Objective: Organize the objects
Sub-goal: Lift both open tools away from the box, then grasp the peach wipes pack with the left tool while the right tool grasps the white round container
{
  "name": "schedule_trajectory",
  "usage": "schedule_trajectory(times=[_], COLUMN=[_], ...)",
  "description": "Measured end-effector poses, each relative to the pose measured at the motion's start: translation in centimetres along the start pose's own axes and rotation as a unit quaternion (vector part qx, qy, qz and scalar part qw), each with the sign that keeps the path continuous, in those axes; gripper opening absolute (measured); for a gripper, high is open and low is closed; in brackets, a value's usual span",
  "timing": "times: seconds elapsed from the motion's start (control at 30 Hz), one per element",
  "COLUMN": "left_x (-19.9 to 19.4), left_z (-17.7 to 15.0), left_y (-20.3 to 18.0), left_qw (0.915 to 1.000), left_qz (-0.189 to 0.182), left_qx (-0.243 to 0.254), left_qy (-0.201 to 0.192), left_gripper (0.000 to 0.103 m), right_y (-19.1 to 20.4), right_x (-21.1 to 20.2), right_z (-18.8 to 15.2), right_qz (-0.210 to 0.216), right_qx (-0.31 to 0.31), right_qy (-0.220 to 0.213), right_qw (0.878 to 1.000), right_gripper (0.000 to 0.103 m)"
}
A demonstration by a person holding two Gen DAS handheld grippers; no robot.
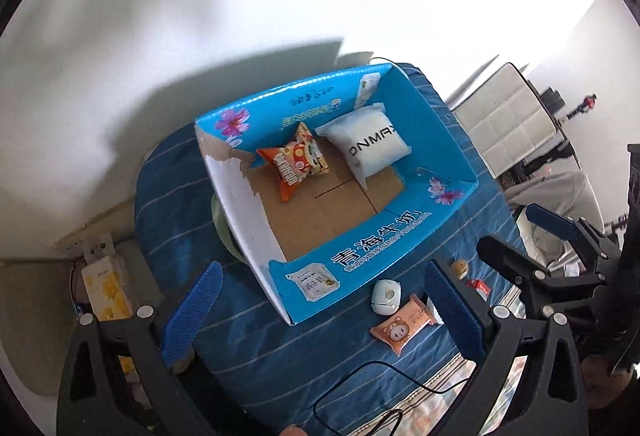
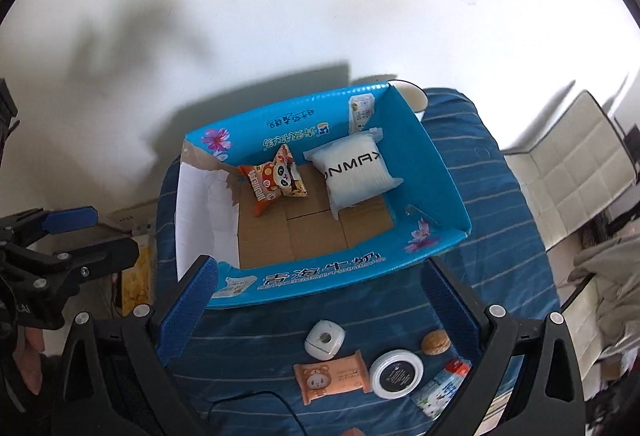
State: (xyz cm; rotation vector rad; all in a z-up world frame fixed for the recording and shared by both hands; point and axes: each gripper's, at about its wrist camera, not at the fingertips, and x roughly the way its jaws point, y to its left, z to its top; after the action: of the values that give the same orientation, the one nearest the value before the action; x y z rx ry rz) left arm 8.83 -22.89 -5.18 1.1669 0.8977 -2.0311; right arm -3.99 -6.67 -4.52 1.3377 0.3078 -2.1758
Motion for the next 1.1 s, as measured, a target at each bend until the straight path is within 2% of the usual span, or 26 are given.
schedule_trajectory(times=[0.1,0.2,0.27,0.33,0.37,0.4,0.47,0.57,0.67,0.7,0.77,0.8,0.83,1.0,1.1], left_x=[1.2,4.0,6.8,10.3,11.8,13.3,15.7,18.9,21.7,22.6,23.5,23.4,23.6,22.3,20.9], left_z=[-0.7,-2.1,-3.3,-4.9,-5.8,-6.6,-8.1,-9.9,-11.3,-11.7,-12.1,-12.1,-12.3,-13.3,-14.3], left_y=[-2.3,-5.3,-7.3,-9.4,-10.3,-11.0,-12.2,-13.7,-14.8,-14.9,-14.7,-14.6,-14.3,-12.7,-10.9], left_qw=[0.9972,0.9901,0.9829,0.9710,0.9647,0.9591,0.9514,0.9414,0.9305,0.9285,0.9302,0.9330,0.9333,0.9353,0.9363], left_qz=[-0.009,-0.020,-0.025,-0.022,-0.023,-0.022,-0.015,-0.017,-0.009,-0.009,-0.003,-0.008,-0.023,-0.020,-0.009], left_qx=[0.073,0.139,0.178,0.218,0.235,0.250,0.270,0.282,0.300,0.299,0.290,0.286,0.279,0.281,0.281], left_qy=[-0.013,0.007,0.041,0.094,0.116,0.131,0.148,0.185,0.211,0.220,0.225,0.218,0.225,0.215,0.211], left_gripper=[0.103,0.103,0.103,0.103,0.098,0.086,0.077,0.077,0.077,0.071,0.070,0.051,0.040,0.038,0.038], right_y=[-2.9,-6.2,-8.5,-10.6,-11.5,-12.3,-13.2,-13.6,-13.9,-14.0,-14.1,-14.3,-14.4,-14.8,-14.7], right_x=[-0.6,-0.3,0.1,0.8,1.3,1.9,2.6,3.6,4.3,4.6,5.4,5.8,6.4,10.4,12.9], right_z=[-2.8,-7.4,-11.1,-15.0,-17.0,-18.7,-21.6,-24.3,-25.5,-25.5,-25.6,-25.6,-25.4,-23.7,-22.6], right_qz=[-0.007,-0.027,-0.033,-0.023,-0.011,-0.005,-0.014,-0.026,-0.020,-0.020,-0.013,-0.012,-0.011,-0.004,0.001], right_qx=[0.099,0.202,0.277,0.351,0.386,0.416,0.450,0.471,0.489,0.493,0.499,0.500,0.501,0.501,0.493], right_qy=[-0.004,0.001,0.009,0.021,0.028,0.041,0.049,0.055,0.051,0.050,0.045,0.046,0.047,0.064,0.077], right_qw=[0.995,0.979,0.960,0.936,0.922,0.909,0.891,0.880,0.870,0.868,0.866,0.865,0.864,0.863,0.867], right_gripper=[0.103,0.103,0.102,0.095,0.079,0.075,0.076,0.076,0.076,0.076,0.076,0.076,0.076,0.076,0.076])
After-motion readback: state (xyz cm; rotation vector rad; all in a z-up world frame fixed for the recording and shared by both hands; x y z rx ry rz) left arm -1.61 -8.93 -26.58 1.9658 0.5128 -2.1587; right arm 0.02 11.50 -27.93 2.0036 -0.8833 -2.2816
